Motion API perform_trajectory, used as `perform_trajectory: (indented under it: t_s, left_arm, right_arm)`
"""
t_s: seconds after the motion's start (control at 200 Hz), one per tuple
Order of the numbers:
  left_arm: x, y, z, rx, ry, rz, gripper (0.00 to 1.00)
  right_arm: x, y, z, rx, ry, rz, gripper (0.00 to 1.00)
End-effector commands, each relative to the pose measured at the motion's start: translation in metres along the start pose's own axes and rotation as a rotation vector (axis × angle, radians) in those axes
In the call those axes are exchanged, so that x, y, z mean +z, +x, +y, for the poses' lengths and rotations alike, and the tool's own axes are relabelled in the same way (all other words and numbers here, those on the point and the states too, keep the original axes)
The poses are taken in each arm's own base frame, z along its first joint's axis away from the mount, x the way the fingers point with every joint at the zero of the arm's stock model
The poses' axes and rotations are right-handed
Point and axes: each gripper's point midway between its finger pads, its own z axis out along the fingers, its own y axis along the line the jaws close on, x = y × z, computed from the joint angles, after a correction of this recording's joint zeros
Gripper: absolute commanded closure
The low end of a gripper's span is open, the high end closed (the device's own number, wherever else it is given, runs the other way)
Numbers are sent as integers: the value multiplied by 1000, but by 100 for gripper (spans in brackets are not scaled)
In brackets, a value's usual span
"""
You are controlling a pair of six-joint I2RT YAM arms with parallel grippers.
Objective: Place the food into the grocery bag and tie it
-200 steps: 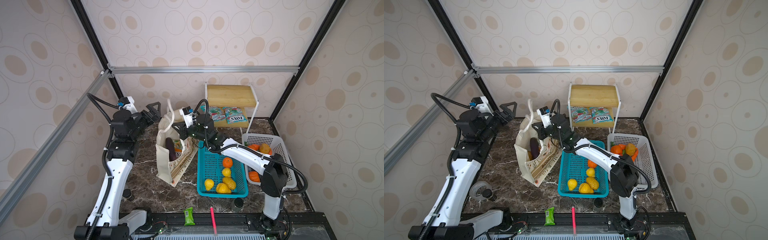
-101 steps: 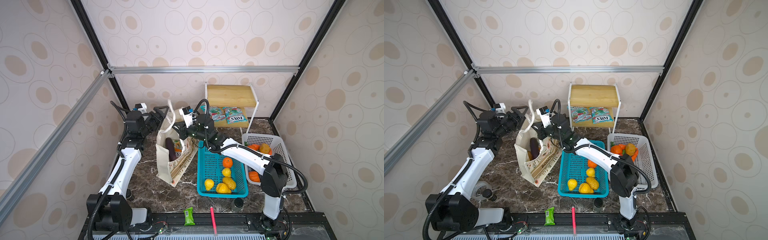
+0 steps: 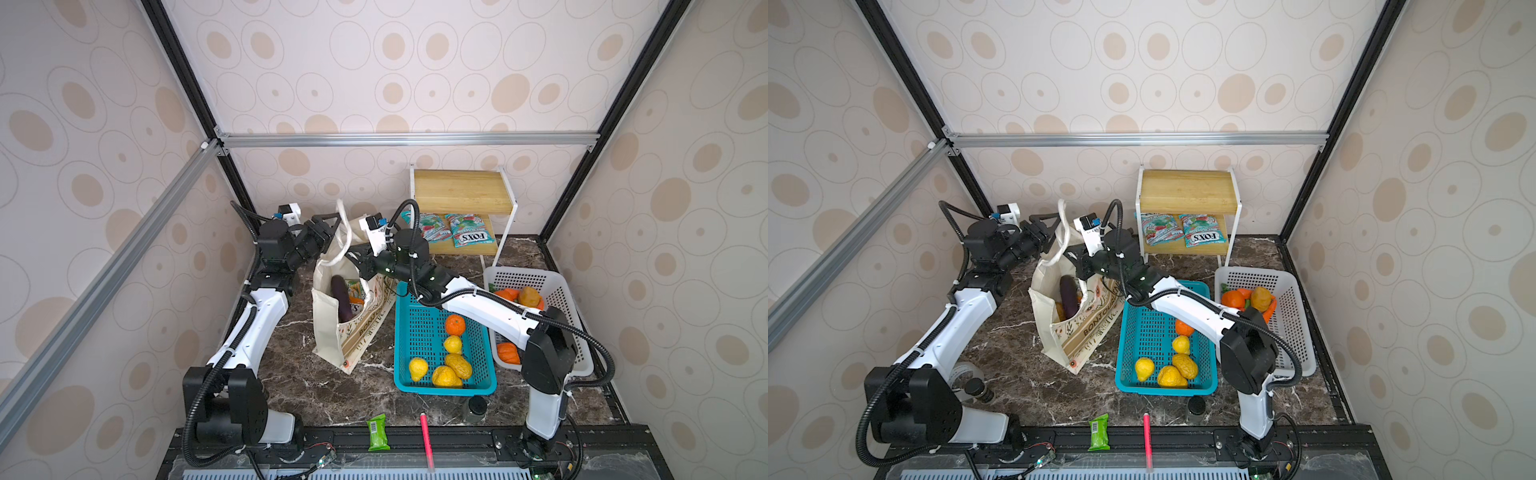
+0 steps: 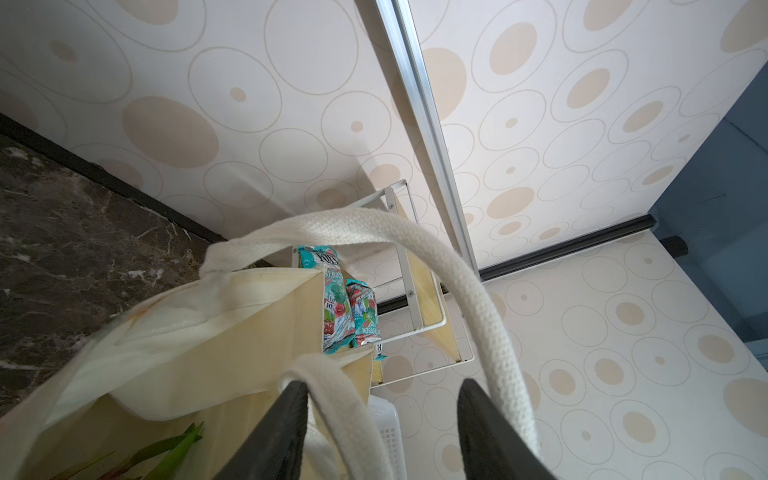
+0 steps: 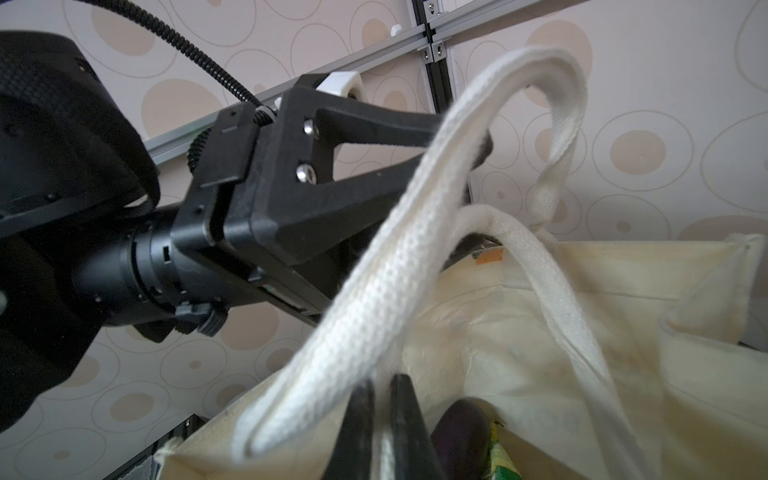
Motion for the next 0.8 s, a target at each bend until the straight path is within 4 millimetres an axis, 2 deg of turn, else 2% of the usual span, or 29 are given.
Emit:
perform_trajectory:
  t_s: [0.0,0.03,0.12,0.2,0.26,0.33,0.375,0.52,0.62,0.735,0.79]
  left_arm:
    - [-3,3,-28,74,66,4,36]
    - [-3,8,-18,64,31,13,35]
    - [0,16,-4,53,9,31,34]
    - [5,19,3,50,-7,49,41]
    - [6,17,0,63,5,45,55]
    - [5,13,-9,82,25,35,84]
    - [5,10,-17,98,38,27,100]
    - [2,1,-45,129,88,19,100]
    - [-6,-5,-65,160,112,-1,100]
    - [-13,-7,-80,170,133,-12,100]
    - [-15,-7,-85,174,146,-9,100]
  right_arm:
    - [-10,-18,11,-27,-26,-27,100]
    - [-9,-19,12,-29,-27,-25,100]
    - [-8,-19,14,-20,-43,-24,100]
    - [-6,-17,18,-7,-70,-23,100]
    - [-6,-16,19,-8,-69,-21,100]
    - [-7,-15,17,-11,-63,-19,100]
    - [-9,-13,17,-14,-59,-19,100]
    - [-15,-13,16,-9,-63,-22,100]
    - [-25,-15,15,2,-80,-31,86]
    - [-43,-23,18,10,-123,-45,50]
    - [-51,-25,18,8,-143,-44,40]
